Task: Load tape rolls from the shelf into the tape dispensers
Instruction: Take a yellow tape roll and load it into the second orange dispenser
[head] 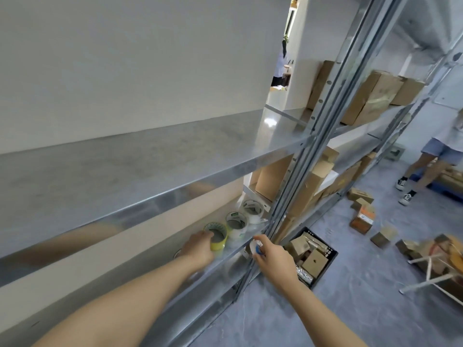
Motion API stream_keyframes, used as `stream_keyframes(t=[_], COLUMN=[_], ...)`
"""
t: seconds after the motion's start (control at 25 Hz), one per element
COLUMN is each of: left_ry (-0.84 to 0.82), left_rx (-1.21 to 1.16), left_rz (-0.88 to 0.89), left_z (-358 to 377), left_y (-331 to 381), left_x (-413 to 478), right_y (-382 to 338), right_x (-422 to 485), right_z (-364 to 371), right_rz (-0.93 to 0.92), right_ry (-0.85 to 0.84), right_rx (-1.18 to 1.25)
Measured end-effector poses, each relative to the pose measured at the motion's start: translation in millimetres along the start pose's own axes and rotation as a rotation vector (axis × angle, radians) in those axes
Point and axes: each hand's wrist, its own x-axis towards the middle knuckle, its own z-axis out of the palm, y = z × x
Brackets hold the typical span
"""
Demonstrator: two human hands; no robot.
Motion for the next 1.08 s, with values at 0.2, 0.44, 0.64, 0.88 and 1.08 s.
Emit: stream_keyframes(t=[0.2,0.44,0.64,0.88,1.08], left_ry=[-0.071,0.132,0.331,0.393,0.433], left_rx=[0.449,0.285,-0.016,-0.081,-0.282], left_rz=[0.062,-0.041,-0.200,-0.463,-0.605], left_z=[30,31,-18,-50,-58], left_y=[-4,-11,-20,-51,-74], left_x=[39,53,30,-47,-111], right_y=[19,26,-2,-25,-60], right_x=[43,79,98,124,119], right_z=[15,30,58,114,89], right_rz=[-0.063,-0.189,-0.463,-0.777,-0.773], right_ry=[-0.033,-0.175,-0.245,-0.107,-0.259], right_rx=[0.038,0.017,-0.087,-0.267,-0.028])
